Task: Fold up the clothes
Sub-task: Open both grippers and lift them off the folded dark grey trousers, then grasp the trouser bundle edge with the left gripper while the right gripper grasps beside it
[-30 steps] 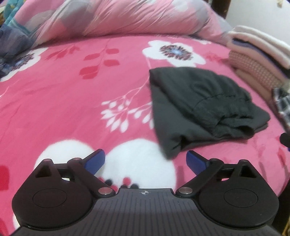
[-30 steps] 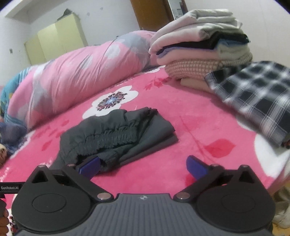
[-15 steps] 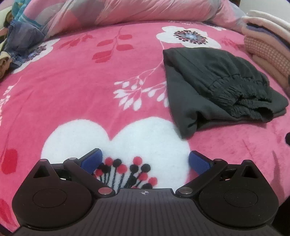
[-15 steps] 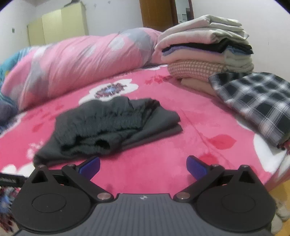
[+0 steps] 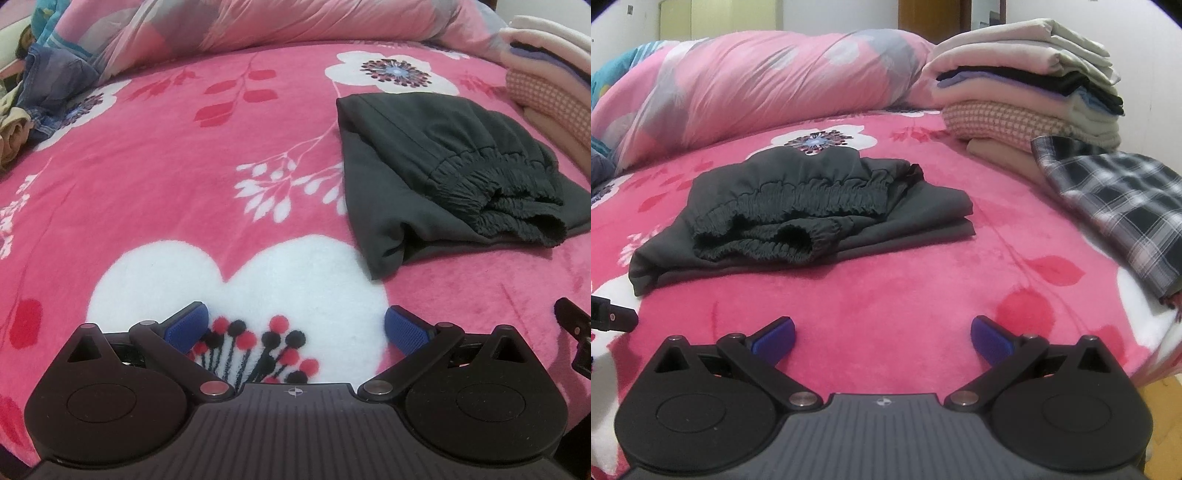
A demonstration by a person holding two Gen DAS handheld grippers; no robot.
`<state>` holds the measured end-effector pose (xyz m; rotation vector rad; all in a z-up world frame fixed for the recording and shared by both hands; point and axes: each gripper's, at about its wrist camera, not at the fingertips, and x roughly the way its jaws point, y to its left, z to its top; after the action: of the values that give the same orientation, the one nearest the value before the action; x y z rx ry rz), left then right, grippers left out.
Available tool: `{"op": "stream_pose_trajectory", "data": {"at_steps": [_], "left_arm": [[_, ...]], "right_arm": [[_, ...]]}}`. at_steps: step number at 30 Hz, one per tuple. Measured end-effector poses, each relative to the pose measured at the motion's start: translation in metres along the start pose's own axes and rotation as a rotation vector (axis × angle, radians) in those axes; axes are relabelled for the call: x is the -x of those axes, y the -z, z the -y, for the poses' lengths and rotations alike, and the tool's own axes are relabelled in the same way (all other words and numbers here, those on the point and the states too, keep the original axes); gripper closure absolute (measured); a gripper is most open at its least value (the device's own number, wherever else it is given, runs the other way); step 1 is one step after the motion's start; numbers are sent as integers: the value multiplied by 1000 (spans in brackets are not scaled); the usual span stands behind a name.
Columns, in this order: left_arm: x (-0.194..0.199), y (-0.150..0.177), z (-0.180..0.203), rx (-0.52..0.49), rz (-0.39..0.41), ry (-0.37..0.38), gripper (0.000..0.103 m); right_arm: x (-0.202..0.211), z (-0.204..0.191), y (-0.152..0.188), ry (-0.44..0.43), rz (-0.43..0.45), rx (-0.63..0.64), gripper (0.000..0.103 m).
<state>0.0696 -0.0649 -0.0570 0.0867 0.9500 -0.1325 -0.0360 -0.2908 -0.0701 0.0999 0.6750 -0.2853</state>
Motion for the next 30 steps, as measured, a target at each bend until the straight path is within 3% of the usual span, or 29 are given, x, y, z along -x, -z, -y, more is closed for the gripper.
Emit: {"op": "stream_pose_trajectory", "data": {"at_steps": [9,15,19,21,25,30], "left_arm": [[0,3,0,0,20,-2,0],[10,14,-1,-78,140,19,0],[18,8,-6,-83,225,109,0],[20,-2,-12,-54,260,183,0],[9,-27,-20,24,256,283,0],[-9,-48,-23,96,209,351,3]], "right_arm": [[-2,5,2,-29,16,6,0],[15,22,-9,-139,84,-7,0],[23,36,-25,-167,155,10,0],[18,48,-40,-199,144,-9,0],[-13,88,-78,-335,54,-192,0],[-65,140,-100,-435,-139,-580,0]]}}
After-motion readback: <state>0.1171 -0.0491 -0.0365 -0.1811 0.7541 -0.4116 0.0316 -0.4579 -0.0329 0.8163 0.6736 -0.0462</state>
